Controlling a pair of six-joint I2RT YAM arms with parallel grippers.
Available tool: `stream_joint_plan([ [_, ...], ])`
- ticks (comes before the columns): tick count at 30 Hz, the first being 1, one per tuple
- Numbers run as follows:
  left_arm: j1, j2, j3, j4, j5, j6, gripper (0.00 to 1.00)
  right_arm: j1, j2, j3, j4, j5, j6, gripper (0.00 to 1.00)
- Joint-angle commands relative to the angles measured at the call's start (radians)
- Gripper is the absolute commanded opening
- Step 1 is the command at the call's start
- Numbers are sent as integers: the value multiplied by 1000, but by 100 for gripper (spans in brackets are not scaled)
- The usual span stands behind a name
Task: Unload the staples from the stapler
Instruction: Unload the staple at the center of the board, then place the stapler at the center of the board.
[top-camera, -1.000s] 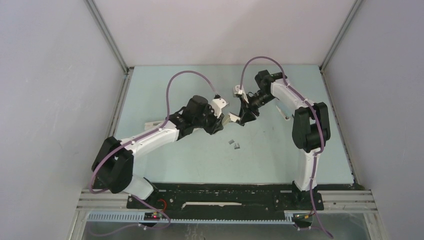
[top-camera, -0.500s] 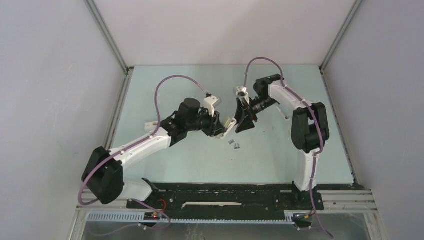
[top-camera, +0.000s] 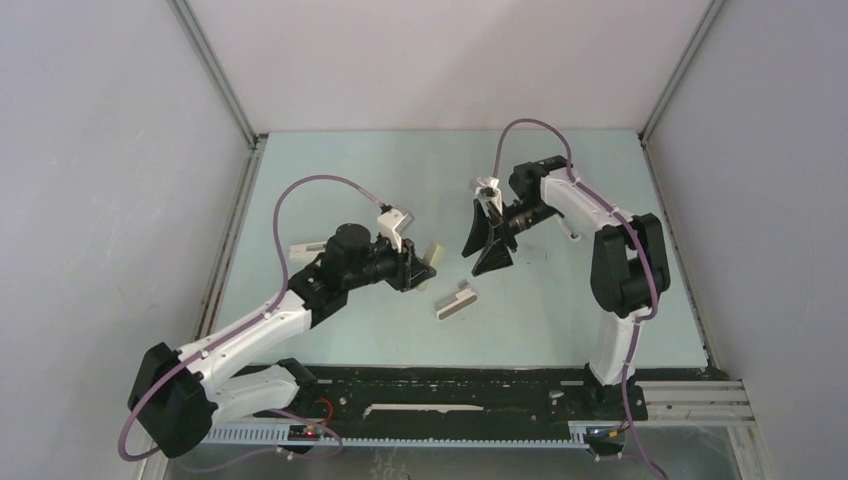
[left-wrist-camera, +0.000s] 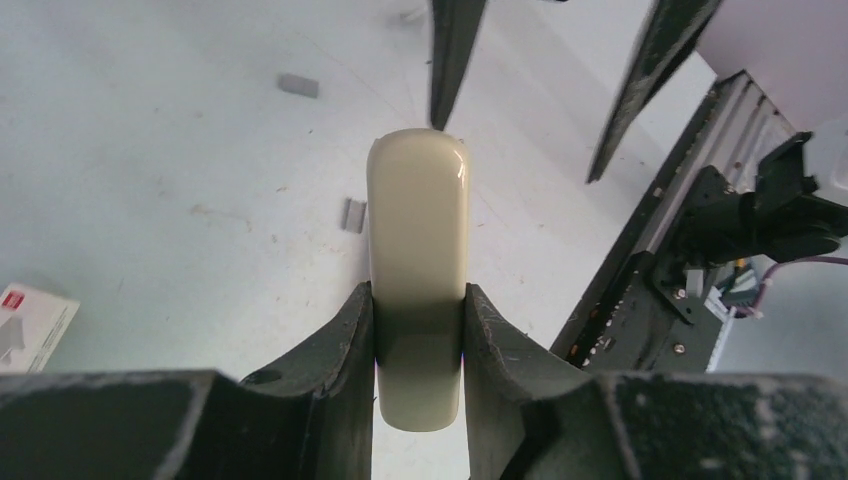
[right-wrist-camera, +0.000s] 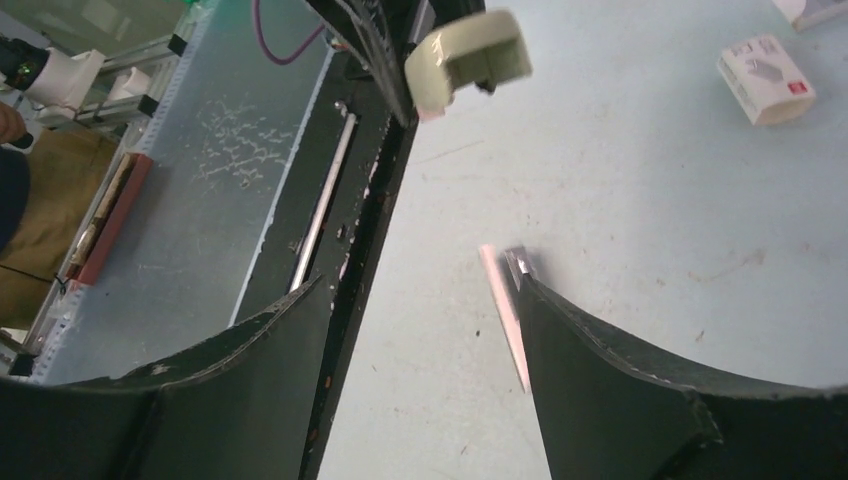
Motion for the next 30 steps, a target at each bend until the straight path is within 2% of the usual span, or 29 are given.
stream_joint_plan([
  [1, 2, -63, -80, 16, -101, -31, 0, -10, -117, -103, 282, 68, 248, 78],
  [8, 6, -43, -113, 8, -141, -50, 0, -4, -125, -136, 327, 93, 278, 76],
  [18, 7, -36, -116, 9, -162, -52, 1, -13, -132, -137, 295, 88, 234, 74],
  [30, 16, 6, -89, -118, -208, -44, 2, -50, -174, -162, 266, 132, 166, 75],
])
